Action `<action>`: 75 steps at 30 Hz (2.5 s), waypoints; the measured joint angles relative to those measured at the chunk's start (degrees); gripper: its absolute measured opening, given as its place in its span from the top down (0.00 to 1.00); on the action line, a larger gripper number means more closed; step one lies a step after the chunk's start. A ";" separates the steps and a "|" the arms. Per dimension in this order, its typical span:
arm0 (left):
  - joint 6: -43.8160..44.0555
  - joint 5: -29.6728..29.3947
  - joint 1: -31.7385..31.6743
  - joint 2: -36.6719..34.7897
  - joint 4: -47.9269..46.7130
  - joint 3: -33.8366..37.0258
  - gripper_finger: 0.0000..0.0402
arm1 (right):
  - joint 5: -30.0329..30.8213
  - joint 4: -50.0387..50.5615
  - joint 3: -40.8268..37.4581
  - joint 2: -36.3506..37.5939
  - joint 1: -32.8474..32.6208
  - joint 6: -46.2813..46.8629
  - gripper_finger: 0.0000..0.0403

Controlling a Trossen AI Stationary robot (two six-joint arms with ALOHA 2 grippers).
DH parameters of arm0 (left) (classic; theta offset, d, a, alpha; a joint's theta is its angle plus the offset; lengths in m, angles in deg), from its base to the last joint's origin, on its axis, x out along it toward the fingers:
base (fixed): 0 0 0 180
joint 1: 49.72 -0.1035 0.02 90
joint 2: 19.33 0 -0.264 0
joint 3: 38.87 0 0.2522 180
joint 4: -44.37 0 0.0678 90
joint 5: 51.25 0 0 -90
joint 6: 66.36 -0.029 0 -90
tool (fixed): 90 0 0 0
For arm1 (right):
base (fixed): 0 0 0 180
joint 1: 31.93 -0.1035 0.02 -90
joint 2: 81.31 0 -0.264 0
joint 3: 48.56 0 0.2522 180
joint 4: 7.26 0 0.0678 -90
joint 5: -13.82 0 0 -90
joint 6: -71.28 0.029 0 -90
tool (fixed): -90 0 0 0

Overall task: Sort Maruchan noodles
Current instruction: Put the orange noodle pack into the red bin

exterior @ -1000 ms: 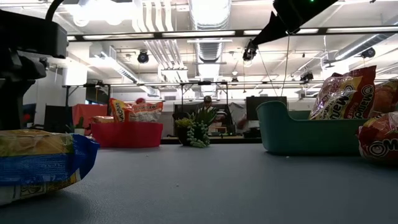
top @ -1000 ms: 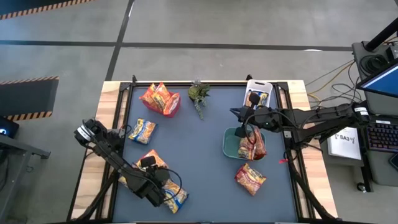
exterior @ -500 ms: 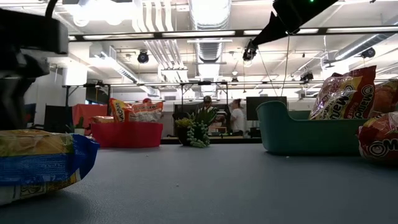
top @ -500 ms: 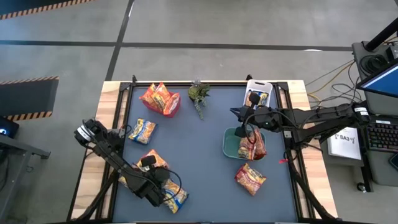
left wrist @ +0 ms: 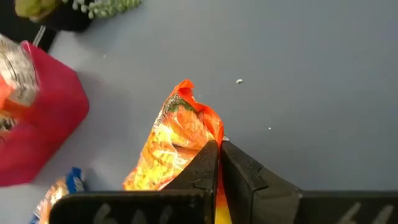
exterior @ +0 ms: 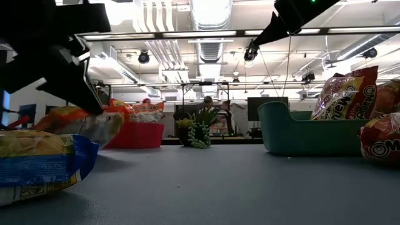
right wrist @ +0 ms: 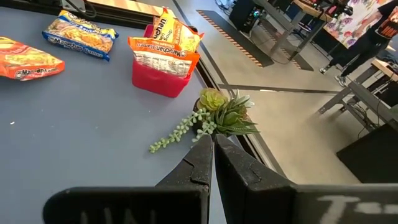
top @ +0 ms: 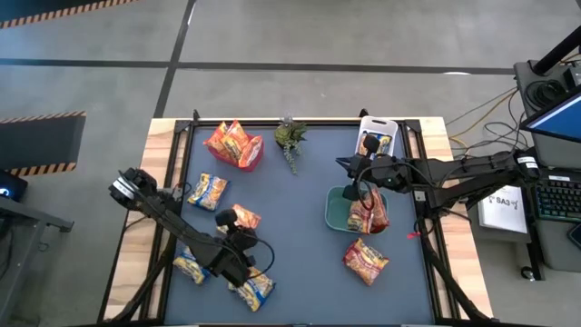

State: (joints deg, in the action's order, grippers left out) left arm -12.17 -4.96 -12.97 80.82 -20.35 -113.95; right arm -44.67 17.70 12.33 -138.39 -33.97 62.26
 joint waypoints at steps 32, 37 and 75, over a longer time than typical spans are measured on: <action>-1.18 -9.21 -15.65 -1.84 6.17 0.00 0.93 | 0.00 0.39 0.00 0.00 -0.02 -0.28 0.98; -2.43 -7.77 -15.67 -3.09 6.17 0.00 0.83 | 0.00 0.39 0.00 0.00 -0.02 -0.63 0.98; -24.66 11.00 -22.40 -23.01 34.92 30.83 1.00 | -0.19 0.48 -0.17 -0.02 -0.02 0.03 0.98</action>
State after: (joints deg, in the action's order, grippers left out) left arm -36.83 6.04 -35.37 57.81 14.56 -83.13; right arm -44.86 18.18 12.16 -138.41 -33.99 62.29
